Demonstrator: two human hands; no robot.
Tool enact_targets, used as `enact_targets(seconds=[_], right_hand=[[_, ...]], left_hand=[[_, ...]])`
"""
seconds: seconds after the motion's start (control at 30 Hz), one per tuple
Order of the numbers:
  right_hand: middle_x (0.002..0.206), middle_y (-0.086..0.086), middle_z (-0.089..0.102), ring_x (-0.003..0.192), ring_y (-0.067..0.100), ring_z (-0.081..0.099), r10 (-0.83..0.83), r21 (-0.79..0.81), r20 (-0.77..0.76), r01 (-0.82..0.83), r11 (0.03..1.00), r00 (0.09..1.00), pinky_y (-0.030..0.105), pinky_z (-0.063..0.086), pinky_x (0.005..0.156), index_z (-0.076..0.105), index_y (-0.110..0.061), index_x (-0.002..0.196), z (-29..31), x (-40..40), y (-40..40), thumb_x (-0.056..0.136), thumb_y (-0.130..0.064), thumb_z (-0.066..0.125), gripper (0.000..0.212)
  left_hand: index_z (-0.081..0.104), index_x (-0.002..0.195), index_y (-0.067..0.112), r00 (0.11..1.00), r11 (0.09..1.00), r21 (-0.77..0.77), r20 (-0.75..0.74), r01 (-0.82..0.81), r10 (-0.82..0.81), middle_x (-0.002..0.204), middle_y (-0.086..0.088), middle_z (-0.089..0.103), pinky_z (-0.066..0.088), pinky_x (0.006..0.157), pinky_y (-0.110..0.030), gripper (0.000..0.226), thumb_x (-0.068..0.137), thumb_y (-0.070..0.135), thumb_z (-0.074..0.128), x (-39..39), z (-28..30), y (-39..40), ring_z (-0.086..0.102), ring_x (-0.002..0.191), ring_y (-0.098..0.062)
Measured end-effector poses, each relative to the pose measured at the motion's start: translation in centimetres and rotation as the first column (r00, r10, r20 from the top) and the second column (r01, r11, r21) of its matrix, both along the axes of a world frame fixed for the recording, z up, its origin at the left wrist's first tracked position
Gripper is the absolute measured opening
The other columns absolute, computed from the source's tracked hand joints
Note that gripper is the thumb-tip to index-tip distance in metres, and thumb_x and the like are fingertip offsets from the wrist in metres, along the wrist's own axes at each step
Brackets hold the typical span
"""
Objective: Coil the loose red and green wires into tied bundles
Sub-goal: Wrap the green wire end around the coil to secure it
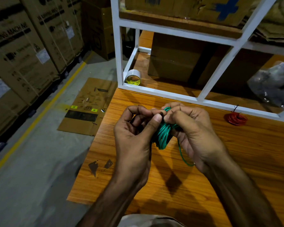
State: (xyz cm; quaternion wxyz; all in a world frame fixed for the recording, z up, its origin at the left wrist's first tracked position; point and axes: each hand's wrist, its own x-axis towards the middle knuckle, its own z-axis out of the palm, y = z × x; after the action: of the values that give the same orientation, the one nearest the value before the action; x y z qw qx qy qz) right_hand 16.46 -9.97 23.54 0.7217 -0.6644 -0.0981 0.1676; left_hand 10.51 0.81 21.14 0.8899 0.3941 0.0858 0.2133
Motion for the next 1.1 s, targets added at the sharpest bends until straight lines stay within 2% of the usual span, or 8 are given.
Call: enact_targets(seconds=[0.1, 0.2, 0.3, 0.37, 0.6, 0.73, 0.9, 1.1], right_hand=[[0.113, 0.020, 0.065, 0.116, 0.035, 0.069, 0.002, 0.030, 0.001, -0.002, 1.000, 1.000, 0.043, 0.052, 0.087, 0.077, -0.015, 0.066, -0.2, 0.0, 0.1, 0.072, -0.011, 0.069, 0.010], [0.118, 0.023, 0.063, 0.119, 0.044, 0.063, 0.001, 0.022, 0.014, -0.001, 1.000, 1.000, 0.050, 0.049, 0.087, 0.078, -0.012, 0.072, -0.5, 0.1, 0.0, 0.067, -0.019, 0.077, 0.008], [0.111, 0.017, 0.064, 0.107, 0.030, 0.071, 0.025, 0.066, -0.011, -0.024, 0.998, 1.000, 0.038, 0.054, 0.081, 0.077, -0.012, 0.070, -0.2, 0.1, 0.1, 0.069, -0.013, 0.076, 0.002], [0.110, 0.012, 0.065, 0.108, 0.024, 0.074, 0.046, 0.105, -0.023, -0.043, 0.994, 0.999, 0.031, 0.059, 0.079, 0.077, -0.013, 0.068, 0.1, 0.0, 0.1, 0.073, -0.007, 0.070, 0.011], [0.118, 0.021, 0.063, 0.119, 0.035, 0.068, 0.011, 0.035, 0.009, -0.011, 0.999, 1.000, 0.060, 0.053, 0.098, 0.078, -0.017, 0.066, 0.0, -0.2, 0.1, 0.074, -0.010, 0.071, 0.013], [0.110, 0.012, 0.064, 0.117, 0.031, 0.070, 0.041, 0.086, -0.018, -0.039, 0.996, 0.999, 0.045, 0.058, 0.089, 0.077, -0.017, 0.064, 0.1, -0.2, 0.2, 0.075, -0.007, 0.069, 0.017], [0.108, 0.011, 0.064, 0.107, 0.022, 0.073, 0.054, 0.093, -0.024, -0.052, 0.994, 0.998, 0.032, 0.057, 0.079, 0.076, -0.017, 0.062, 0.4, -0.3, 0.2, 0.073, -0.007, 0.068, 0.016], [0.103, 0.006, 0.064, 0.103, 0.025, 0.066, 0.031, 0.062, 0.001, -0.031, 0.998, 1.000, 0.037, 0.048, 0.079, 0.075, -0.017, 0.062, 0.0, -0.4, 0.2, 0.072, -0.009, 0.068, 0.014]], left_hand=[[0.053, 0.095, 0.005, 1.000, 1.000, 0.015, 0.016, -0.008, 0.007, 0.096, -0.014, 0.071, 0.055, 0.098, -0.041, 0.021, 0.083, -0.002, 0.068, 0.1, -0.1, 0.0, 0.070, 0.098, -0.024], [0.054, 0.094, 0.006, 0.999, 0.999, 0.032, 0.034, -0.014, 0.012, 0.095, -0.011, 0.071, 0.056, 0.095, -0.036, 0.020, 0.084, -0.002, 0.069, 0.2, -0.3, 0.1, 0.069, 0.097, -0.022], [0.055, 0.094, 0.007, 0.999, 0.998, 0.063, 0.047, -0.026, 0.023, 0.096, -0.013, 0.070, 0.054, 0.097, -0.040, 0.023, 0.082, -0.001, 0.073, 0.3, -0.5, 0.3, 0.067, 0.099, -0.025], [0.055, 0.095, 0.008, 0.998, 0.997, 0.071, 0.056, -0.021, 0.017, 0.097, -0.014, 0.069, 0.052, 0.100, -0.044, 0.024, 0.082, 0.000, 0.074, 0.2, -0.6, 0.4, 0.066, 0.101, -0.027], [0.060, 0.094, 0.013, 0.998, 0.992, 0.123, 0.065, -0.033, 0.025, 0.099, -0.015, 0.069, 0.051, 0.100, -0.046, 0.020, 0.080, 0.010, 0.075, 0.2, -0.9, 0.6, 0.066, 0.104, -0.030], [0.059, 0.096, 0.011, 0.996, 0.988, 0.150, 0.089, -0.037, 0.024, 0.099, -0.014, 0.071, 0.050, 0.100, -0.045, 0.020, 0.082, 0.008, 0.074, 0.2, -1.1, 0.7, 0.067, 0.104, -0.030], [0.057, 0.100, 0.005, 0.997, 0.997, 0.076, 0.080, 0.008, -0.014, 0.099, -0.013, 0.072, 0.053, 0.099, -0.044, 0.026, 0.082, 0.003, 0.075, 0.2, -1.0, 0.5, 0.069, 0.101, -0.025], [0.053, 0.105, 0.004, 0.996, 0.999, 0.039, 0.089, 0.012, -0.016, 0.097, -0.014, 0.070, 0.054, 0.098, -0.042, 0.027, 0.084, -0.006, 0.067, 0.3, -1.2, 0.4, 0.068, 0.098, -0.024]])
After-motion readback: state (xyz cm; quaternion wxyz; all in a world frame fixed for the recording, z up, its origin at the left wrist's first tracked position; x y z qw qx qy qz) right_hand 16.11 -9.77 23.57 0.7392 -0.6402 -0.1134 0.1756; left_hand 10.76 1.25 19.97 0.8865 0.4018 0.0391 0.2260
